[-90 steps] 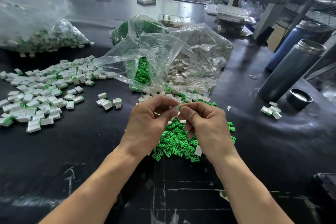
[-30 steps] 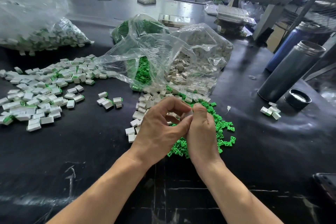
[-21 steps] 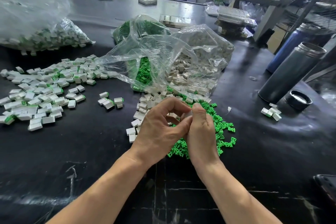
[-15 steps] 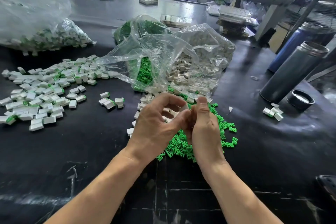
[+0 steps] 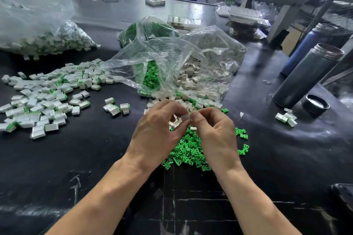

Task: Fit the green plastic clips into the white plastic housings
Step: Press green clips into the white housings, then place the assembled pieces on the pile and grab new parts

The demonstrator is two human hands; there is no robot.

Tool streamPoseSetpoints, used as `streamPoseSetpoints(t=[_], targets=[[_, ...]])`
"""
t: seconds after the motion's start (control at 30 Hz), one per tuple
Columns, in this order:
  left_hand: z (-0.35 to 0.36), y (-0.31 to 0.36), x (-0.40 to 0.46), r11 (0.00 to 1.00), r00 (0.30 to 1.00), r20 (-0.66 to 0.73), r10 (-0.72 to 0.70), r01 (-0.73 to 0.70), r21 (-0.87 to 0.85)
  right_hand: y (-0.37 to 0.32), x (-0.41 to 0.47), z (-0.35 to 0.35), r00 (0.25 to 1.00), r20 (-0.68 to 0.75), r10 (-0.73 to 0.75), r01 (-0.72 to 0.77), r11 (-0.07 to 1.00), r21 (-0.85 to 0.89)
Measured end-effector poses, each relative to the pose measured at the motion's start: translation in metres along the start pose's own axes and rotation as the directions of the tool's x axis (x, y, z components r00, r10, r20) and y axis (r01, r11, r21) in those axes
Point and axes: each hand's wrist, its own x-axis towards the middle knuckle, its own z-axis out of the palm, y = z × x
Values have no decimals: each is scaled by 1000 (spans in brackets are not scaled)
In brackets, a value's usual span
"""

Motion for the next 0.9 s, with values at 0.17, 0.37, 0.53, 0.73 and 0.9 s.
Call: streamPoseSetpoints(t=[0.17, 0.37, 0.53, 0.73, 0.9], targets=[[-7, -8, 4, 996, 997, 43, -56, 53, 76, 2, 2, 0, 999, -26, 43, -44, 998, -45], [-34, -39, 16, 907, 958, -90, -272, 287, 310, 3, 5, -5, 997, -46, 64, -68, 994, -81], [-47, -58, 21, 785, 904, -213, -371, 428, 448, 3, 5, -6, 996, -49, 74, -80, 988, -131], [-49, -73, 23, 727, 864, -296, -407, 503, 467, 5, 9, -11, 993, -75, 90, -103, 978, -182], [-50, -71, 23, 711, 856, -325, -401, 515, 478, 7, 13, -18, 995, -73, 68, -86, 955, -283]])
